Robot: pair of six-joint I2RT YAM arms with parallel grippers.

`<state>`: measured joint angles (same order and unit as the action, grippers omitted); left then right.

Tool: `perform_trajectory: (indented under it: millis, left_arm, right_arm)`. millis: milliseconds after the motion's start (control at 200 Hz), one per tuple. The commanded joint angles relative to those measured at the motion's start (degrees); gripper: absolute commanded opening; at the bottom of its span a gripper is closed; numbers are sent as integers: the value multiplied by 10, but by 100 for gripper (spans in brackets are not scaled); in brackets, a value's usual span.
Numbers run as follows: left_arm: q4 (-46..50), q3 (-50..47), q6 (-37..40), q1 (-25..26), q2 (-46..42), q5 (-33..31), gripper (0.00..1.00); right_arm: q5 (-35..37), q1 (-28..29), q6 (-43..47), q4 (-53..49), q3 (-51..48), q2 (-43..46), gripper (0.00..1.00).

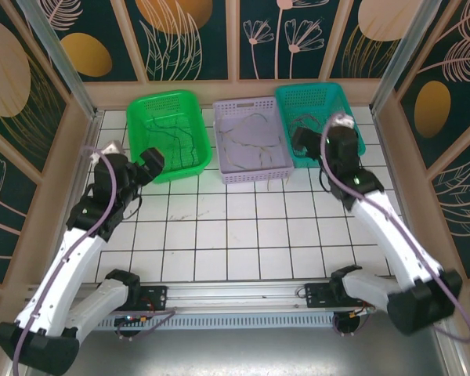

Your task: Untangle the cables

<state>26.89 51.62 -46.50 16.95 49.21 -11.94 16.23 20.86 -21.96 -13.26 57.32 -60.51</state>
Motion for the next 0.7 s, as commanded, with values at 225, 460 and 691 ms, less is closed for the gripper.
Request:
perform_trajectory:
  millis: [225, 460, 691]
  left_arm:
    - [-235, -252, 272, -1, -50, -242, 99]
    - [-616, -417, 411, -55, 33, -176, 99]
    - [-819, -400, 434, -85, 214, -97, 99]
  right_arm:
    - [172, -73, 151, 337, -359, 158, 99]
    - [49, -188, 198, 549, -442, -28, 99]
    - [-77, -234, 203, 713, -436, -161, 99]
